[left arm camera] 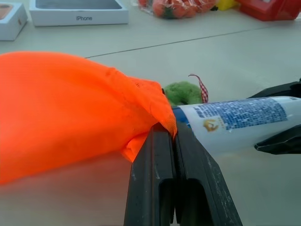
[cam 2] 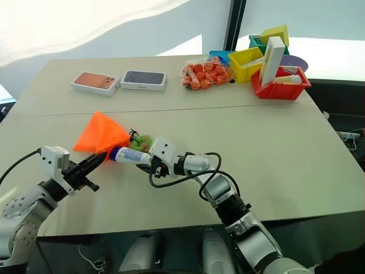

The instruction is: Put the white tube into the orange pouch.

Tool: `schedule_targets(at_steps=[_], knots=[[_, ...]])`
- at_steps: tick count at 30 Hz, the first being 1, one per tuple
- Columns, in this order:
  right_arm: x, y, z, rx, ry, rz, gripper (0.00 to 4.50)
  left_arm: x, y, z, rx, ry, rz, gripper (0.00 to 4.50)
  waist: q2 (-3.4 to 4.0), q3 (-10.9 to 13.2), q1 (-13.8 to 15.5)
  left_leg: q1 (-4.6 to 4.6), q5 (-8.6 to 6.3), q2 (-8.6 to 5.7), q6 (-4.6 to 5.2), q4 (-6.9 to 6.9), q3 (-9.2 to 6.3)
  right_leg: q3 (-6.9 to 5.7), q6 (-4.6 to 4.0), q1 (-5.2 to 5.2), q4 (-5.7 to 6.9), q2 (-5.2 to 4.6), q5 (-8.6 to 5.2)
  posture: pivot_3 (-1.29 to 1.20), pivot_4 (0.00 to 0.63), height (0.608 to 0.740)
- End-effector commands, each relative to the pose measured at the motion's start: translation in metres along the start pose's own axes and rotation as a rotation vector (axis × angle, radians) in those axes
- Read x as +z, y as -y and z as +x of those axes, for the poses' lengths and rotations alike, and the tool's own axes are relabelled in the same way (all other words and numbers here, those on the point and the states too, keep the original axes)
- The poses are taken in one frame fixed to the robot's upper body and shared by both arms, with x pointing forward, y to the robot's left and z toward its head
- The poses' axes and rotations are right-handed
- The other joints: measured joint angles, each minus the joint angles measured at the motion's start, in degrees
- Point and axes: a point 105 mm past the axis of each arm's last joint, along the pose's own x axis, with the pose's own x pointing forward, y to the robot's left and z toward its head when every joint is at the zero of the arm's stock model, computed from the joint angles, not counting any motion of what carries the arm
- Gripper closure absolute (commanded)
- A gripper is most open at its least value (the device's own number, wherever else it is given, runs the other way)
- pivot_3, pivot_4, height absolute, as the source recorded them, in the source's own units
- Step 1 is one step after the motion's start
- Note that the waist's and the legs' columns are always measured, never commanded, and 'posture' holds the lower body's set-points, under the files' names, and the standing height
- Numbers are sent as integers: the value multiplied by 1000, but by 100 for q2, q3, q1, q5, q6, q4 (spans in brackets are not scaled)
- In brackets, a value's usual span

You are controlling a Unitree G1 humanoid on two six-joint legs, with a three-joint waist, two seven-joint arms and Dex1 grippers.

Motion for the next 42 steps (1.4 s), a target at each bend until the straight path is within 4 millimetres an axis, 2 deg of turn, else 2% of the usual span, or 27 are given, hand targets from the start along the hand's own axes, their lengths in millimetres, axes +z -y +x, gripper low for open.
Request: schedule_targets(at_steps=[1,10,14,27,37,41,42], knots=[[22,2,6,-9,70,-41,2858,10,11,0,-56,14,24,4500,0,0,-5,0,0,0,0,-1,1,0,0,-1,0,1,0,0,150,740],[27,-2,14,25,49,-119,2858,7,32,7,-151,-21,25,4500,0,0,-4,0,0,0,0,0,1,0,0,-1,0,0,0,0,150,740],[36,-1,23,20,62,-125,2858,5,44,10,-202,-37,26,4500,0,0,-4,-1,0,-1,0,-2,1,0,0,-2,0,1,0,0,150,740],[42,-22,49,116,12,-298,2858,3,91,13,-373,-60,-12,4500,1,1,-2,-1,0,-1,0,-4,1,1,-1,-4,-1,-1,0,0,150,740],[43,-42,56,230,38,-480,2858,1,97,13,-394,-72,-24,4500,1,1,-8,-1,0,-3,0,-4,0,1,-1,-5,0,1,0,0,150,740],[43,-41,55,242,35,-440,2858,0,96,12,-392,-78,-24,4500,1,1,-9,-1,0,-2,0,-5,1,1,-1,-5,0,1,0,0,150,740],[43,-39,52,245,37,-416,2430,-1,94,11,-385,-83,-25,4500,1,1,-9,-1,0,-2,0,-5,1,1,-1,-5,-1,1,0,0,150,740]])
